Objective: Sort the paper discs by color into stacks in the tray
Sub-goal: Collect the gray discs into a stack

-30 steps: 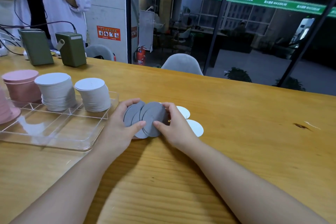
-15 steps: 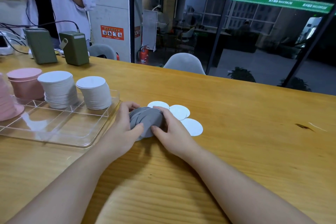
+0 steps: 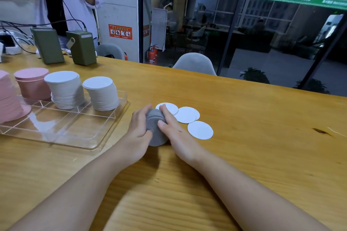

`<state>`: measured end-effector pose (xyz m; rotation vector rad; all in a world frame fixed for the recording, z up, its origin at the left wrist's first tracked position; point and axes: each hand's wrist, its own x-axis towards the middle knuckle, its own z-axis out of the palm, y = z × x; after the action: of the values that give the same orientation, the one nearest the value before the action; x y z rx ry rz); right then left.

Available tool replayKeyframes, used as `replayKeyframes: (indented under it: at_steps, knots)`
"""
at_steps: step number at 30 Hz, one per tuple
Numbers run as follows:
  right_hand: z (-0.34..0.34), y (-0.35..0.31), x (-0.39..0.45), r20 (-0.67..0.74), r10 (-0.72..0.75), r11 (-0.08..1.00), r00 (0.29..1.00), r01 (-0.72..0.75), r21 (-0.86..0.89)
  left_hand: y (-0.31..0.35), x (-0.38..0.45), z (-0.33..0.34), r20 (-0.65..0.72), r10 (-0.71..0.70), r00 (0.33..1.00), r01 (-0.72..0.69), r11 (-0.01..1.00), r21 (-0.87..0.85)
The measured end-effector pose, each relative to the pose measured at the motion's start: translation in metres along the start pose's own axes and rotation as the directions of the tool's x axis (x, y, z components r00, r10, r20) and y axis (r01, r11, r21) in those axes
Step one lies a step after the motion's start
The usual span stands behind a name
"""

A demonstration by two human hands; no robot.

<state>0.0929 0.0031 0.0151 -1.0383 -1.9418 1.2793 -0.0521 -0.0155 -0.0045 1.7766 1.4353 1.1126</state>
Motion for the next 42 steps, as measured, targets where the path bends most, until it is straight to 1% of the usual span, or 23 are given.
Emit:
replayKeyframes:
  at_steps: [2, 6, 10, 13, 16, 18, 20, 22, 24, 28, 32, 36, 42]
  knots:
    - [-0.001, 0.002, 0.002, 0.000, -0.021, 0.997, 1.000, 0.021, -0.068, 0.001, -0.002, -0.001, -0.015, 0.031, 0.999, -0.031, 0.999, 0.027]
    - [-0.003, 0.007, 0.007, -0.046, -0.076, 0.956, 0.996, 0.059, -0.288, 0.000, -0.002, -0.004, -0.047, 0.087, 0.995, -0.079, 0.987, 0.139]
    - [-0.008, 0.011, 0.010, -0.138, -0.158, 0.950, 0.978, 0.112, -0.293, -0.002, -0.003, -0.008, -0.020, 0.124, 0.992, -0.114, 0.958, 0.264]
    - [-0.010, 0.012, 0.010, -0.150, -0.183, 0.933, 0.972, 0.124, -0.339, 0.000, -0.004, -0.006, 0.003, 0.089, 0.996, -0.084, 0.930, 0.357]
    - [-0.010, 0.010, 0.009, -0.148, -0.205, 0.919, 0.968, 0.138, -0.370, 0.002, -0.009, -0.001, -0.021, 0.066, 0.998, -0.052, 0.911, 0.410]
    - [-0.008, 0.011, 0.009, -0.176, -0.214, 0.925, 0.961, 0.141, -0.352, 0.003, -0.010, 0.003, -0.081, 0.061, 0.995, -0.022, 0.909, 0.415]
    - [-0.006, 0.013, 0.008, -0.216, -0.211, 0.950, 0.953, 0.148, -0.275, 0.004, -0.008, 0.008, -0.157, 0.082, 0.984, -0.005, 0.900, 0.436]
    - [-0.002, 0.014, 0.007, -0.247, -0.194, 0.970, 0.950, 0.147, -0.195, 0.005, -0.007, 0.011, -0.201, 0.099, 0.975, 0.007, 0.883, 0.469]
    - [0.000, 0.014, 0.006, -0.267, -0.195, 0.974, 0.944, 0.153, -0.168, 0.007, -0.008, 0.013, -0.205, 0.104, 0.973, 0.009, 0.873, 0.487]
    - [0.001, 0.011, 0.002, -0.326, -0.205, 0.979, 0.923, 0.188, -0.083, 0.014, -0.009, 0.013, -0.221, 0.185, 0.957, -0.056, 0.871, 0.488]
    - [0.002, 0.008, -0.003, -0.383, -0.198, 0.977, 0.902, 0.212, -0.006, 0.019, -0.009, 0.014, -0.226, 0.189, 0.956, -0.059, 0.873, 0.484]
    - [0.001, 0.007, -0.007, -0.373, -0.199, 0.973, 0.906, 0.229, 0.040, 0.016, -0.010, 0.014, -0.203, 0.204, 0.958, -0.084, 0.872, 0.482]
    - [0.001, 0.009, -0.006, -0.331, -0.220, 0.972, 0.918, 0.236, 0.006, 0.013, -0.009, 0.006, -0.194, 0.228, 0.954, -0.112, 0.872, 0.476]
